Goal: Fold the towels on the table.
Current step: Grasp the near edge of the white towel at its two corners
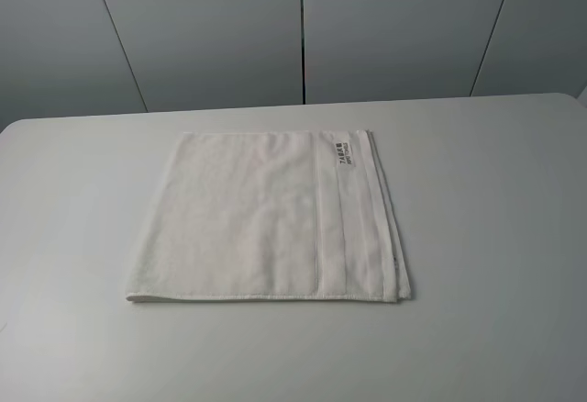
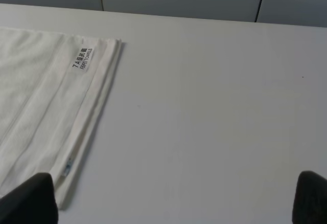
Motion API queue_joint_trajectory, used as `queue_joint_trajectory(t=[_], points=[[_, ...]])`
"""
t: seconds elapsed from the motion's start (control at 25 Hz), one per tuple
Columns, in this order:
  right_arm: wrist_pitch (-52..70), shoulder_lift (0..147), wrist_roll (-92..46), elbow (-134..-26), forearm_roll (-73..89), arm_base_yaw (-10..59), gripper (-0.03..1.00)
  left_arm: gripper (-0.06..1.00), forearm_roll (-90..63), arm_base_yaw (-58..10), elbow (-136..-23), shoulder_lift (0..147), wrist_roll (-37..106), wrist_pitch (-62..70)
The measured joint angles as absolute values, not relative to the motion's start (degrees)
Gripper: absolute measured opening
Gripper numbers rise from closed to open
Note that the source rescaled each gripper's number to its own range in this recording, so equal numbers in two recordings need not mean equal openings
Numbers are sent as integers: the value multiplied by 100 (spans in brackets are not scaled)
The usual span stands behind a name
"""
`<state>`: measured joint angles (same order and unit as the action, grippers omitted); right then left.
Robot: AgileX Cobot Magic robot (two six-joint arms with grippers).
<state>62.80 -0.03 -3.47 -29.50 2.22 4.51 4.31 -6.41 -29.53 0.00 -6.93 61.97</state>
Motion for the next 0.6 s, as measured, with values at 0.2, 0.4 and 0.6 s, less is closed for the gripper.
queue_joint_trajectory(t=[0.2, 0.4, 0.6], points=[[6280, -3, -330, -2950, 222, 451, 100, 99, 431, -641, -2953, 0, -693, 6197], [6280, -3, -261, -2950, 320, 451, 100, 99, 431, -641, -2953, 0, -693, 6197], [6280, -3, -261, -2950, 440, 451, 100, 99, 431, -641, -2953, 0, -693, 6197]])
